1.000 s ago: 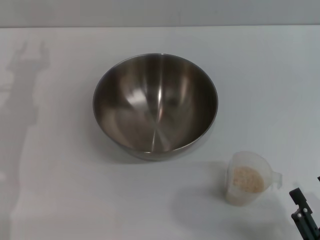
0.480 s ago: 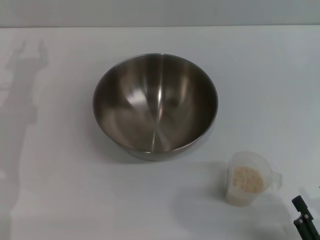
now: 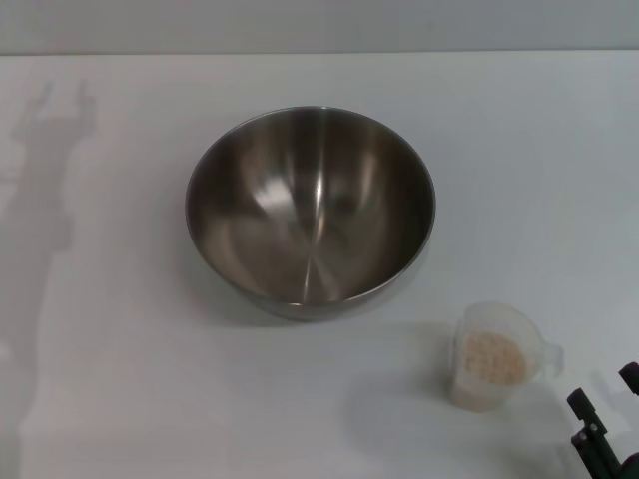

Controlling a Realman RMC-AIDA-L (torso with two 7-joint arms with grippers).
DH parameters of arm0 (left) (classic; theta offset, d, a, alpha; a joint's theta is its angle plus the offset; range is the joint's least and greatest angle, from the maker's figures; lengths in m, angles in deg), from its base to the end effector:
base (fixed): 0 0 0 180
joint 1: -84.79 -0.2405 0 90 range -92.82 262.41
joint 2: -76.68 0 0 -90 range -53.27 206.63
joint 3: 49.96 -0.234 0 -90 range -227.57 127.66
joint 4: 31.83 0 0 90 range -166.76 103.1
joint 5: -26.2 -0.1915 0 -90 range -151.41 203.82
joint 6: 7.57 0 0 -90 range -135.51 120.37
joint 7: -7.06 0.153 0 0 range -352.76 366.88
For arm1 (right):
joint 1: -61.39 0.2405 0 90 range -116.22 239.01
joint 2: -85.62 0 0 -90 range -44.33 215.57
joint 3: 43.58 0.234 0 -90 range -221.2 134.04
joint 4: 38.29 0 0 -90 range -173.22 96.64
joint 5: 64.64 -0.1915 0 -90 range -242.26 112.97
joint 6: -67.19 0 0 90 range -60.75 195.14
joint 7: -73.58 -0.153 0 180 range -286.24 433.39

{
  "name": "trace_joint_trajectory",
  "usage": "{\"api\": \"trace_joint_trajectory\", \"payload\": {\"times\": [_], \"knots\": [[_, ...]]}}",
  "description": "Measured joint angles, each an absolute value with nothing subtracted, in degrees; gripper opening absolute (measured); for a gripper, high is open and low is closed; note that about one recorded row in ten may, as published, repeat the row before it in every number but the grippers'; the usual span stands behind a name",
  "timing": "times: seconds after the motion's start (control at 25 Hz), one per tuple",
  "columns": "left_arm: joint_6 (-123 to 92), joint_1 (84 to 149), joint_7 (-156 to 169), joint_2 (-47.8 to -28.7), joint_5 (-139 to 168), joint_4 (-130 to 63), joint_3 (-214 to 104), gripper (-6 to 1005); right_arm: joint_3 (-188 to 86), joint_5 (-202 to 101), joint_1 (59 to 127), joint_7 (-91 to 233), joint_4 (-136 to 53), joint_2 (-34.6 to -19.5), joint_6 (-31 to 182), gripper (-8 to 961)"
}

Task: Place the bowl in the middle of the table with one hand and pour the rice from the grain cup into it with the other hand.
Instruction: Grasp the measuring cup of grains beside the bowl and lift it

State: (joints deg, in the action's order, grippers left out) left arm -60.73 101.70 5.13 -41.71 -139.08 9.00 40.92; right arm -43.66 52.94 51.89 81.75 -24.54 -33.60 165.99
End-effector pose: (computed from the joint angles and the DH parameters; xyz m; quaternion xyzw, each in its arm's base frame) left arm -0.2485 0.3622 0.0952 -0.6091 -0.1430 -0.3508 0.6967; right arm 0.2977 0.0859 -0.0397 -0.7680 0.1611 0.2930 0.5462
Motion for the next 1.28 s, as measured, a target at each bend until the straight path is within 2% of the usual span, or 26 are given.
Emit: {"api": "trace_joint_trajectory", "payload": {"times": [1.28], "knots": [[-64.79, 99.8, 4.87, -41.7, -139.08, 9.06, 40.65, 428, -43.53, 51.54, 56.29, 81.23, -25.99, -33.65, 159.47, 521]]}}
